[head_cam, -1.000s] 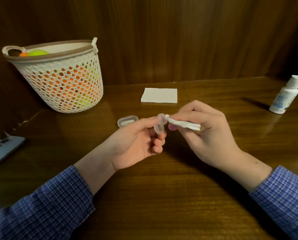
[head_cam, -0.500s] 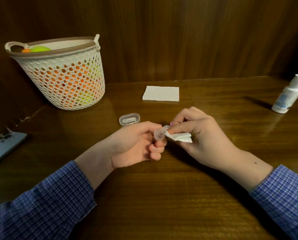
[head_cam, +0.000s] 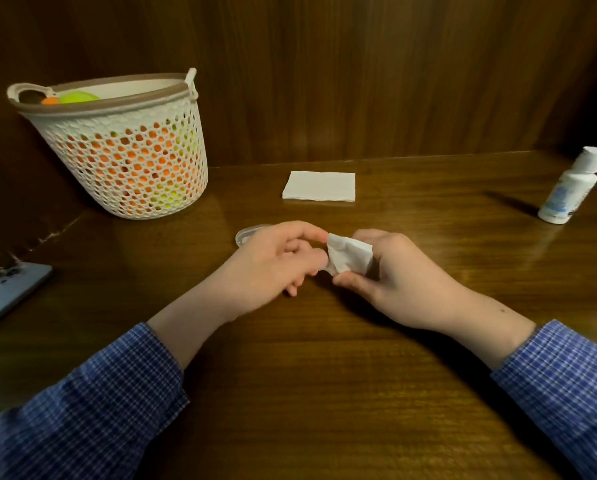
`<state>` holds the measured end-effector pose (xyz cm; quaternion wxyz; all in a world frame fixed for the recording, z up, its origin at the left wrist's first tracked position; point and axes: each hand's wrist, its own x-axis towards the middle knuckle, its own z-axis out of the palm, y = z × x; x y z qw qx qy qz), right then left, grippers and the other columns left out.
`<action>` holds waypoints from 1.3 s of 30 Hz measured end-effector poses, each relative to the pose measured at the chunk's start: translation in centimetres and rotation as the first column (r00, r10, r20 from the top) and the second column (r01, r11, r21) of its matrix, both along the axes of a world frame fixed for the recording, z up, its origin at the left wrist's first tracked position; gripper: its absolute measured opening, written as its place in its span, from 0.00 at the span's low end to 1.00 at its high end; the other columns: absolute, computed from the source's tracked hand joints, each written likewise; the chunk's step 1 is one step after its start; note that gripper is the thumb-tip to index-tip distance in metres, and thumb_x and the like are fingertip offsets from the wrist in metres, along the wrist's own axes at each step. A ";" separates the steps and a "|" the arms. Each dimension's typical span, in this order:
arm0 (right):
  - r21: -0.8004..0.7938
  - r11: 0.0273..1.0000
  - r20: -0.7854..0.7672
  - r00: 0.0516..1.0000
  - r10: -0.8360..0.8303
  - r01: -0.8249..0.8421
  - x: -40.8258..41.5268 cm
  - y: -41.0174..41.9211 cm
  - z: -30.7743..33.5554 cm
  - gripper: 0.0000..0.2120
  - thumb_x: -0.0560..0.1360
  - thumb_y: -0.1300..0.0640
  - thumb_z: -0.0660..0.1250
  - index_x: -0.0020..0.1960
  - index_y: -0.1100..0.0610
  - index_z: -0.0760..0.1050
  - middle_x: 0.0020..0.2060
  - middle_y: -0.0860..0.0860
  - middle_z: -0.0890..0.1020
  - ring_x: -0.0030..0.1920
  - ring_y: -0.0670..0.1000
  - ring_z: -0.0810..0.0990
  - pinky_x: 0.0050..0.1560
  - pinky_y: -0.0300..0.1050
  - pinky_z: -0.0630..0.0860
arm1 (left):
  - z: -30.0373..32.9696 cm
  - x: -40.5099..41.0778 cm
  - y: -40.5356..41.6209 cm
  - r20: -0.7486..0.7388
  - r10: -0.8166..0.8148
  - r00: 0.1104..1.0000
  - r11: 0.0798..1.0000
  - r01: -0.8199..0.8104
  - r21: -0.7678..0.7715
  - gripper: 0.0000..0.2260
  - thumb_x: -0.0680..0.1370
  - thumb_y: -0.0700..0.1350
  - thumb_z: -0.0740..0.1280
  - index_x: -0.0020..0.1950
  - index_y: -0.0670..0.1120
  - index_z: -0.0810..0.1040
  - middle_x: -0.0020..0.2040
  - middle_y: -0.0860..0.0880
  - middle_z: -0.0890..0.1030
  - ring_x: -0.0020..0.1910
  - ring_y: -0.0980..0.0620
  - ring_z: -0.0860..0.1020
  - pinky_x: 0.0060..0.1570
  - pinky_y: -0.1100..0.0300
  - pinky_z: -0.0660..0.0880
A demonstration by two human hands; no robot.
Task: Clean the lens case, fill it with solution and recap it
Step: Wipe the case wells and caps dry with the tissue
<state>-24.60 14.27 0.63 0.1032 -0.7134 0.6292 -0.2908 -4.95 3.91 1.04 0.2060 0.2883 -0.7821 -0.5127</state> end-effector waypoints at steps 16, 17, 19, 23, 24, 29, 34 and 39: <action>0.262 0.960 0.830 0.485 -0.277 0.100 -3.7 -1.1 1.5 0.22 0.70 0.54 0.79 0.62 0.51 0.78 0.54 0.51 0.86 0.59 0.56 0.85 0.66 0.63 0.78 | -1.2 0.7 -1.1 0.197 0.152 0.969 0.877 -0.041 -0.479 0.08 0.76 0.49 0.75 0.54 0.58 0.83 0.49 0.62 0.78 0.50 0.68 0.76 0.41 0.76 0.72; 0.260 0.955 0.828 0.475 -0.296 0.142 -4.1 -1.3 1.5 0.25 0.69 0.53 0.79 0.64 0.52 0.77 0.57 0.53 0.84 0.60 0.56 0.83 0.66 0.62 0.78 | -1.3 0.7 -1.2 0.200 0.166 0.966 0.873 -0.049 -0.486 0.08 0.76 0.47 0.75 0.54 0.57 0.83 0.48 0.61 0.78 0.49 0.69 0.76 0.40 0.76 0.72; 0.266 0.943 0.796 0.507 -0.331 0.198 -4.8 -1.5 1.4 0.27 0.71 0.53 0.79 0.67 0.53 0.75 0.61 0.53 0.81 0.62 0.56 0.81 0.65 0.59 0.79 | -1.4 0.8 -1.3 0.214 0.191 0.958 0.864 -0.060 -0.501 0.08 0.76 0.46 0.75 0.53 0.56 0.83 0.47 0.60 0.77 0.44 0.69 0.77 0.34 0.74 0.72; 0.309 0.921 0.659 0.646 -0.386 0.236 -5.1 -2.3 0.4 0.23 0.73 0.50 0.78 0.65 0.51 0.74 0.57 0.48 0.82 0.58 0.51 0.81 0.56 0.51 0.81 | -1.3 0.8 -1.4 0.265 0.228 0.937 0.815 -0.035 -0.578 0.09 0.77 0.46 0.73 0.56 0.56 0.81 0.51 0.60 0.77 0.51 0.59 0.76 0.49 0.64 0.73; 0.310 0.921 0.617 0.686 -0.385 0.238 -5.0 -2.5 0.2 0.17 0.74 0.50 0.77 0.59 0.48 0.75 0.53 0.45 0.81 0.56 0.49 0.81 0.50 0.45 0.79 | -1.3 0.8 -1.3 0.262 0.234 0.936 0.806 -0.037 -0.590 0.11 0.77 0.46 0.72 0.58 0.56 0.81 0.53 0.59 0.77 0.54 0.57 0.75 0.53 0.62 0.74; 0.309 0.921 0.518 0.770 -0.373 0.238 -4.5 -2.9 -0.1 0.09 0.78 0.50 0.73 0.47 0.44 0.73 0.49 0.43 0.81 0.51 0.47 0.80 0.43 0.39 0.73 | -1.2 0.4 -0.4 0.143 0.267 0.953 0.768 -0.121 -0.629 0.15 0.76 0.47 0.73 0.62 0.57 0.79 0.53 0.62 0.74 0.55 0.62 0.72 0.51 0.68 0.69; 0.279 0.936 0.470 0.819 -0.328 0.214 -4.0 -2.6 0.2 0.06 0.78 0.51 0.73 0.47 0.47 0.75 0.41 0.46 0.86 0.45 0.47 0.85 0.39 0.38 0.75 | -1.8 -0.4 1.1 0.116 0.188 0.975 0.780 -0.076 -0.621 0.14 0.75 0.55 0.73 0.60 0.58 0.79 0.49 0.63 0.76 0.53 0.64 0.74 0.49 0.69 0.69; 0.341 0.940 0.545 0.810 -0.217 0.023 -3.8 -2.2 0.8 0.04 0.80 0.56 0.71 0.53 0.50 0.79 0.42 0.41 0.89 0.42 0.41 0.87 0.35 0.29 0.78 | -1.7 -0.8 1.5 0.166 0.167 0.972 0.787 -0.031 -0.616 0.22 0.71 0.65 0.70 0.61 0.58 0.81 0.50 0.63 0.77 0.53 0.62 0.76 0.50 0.66 0.75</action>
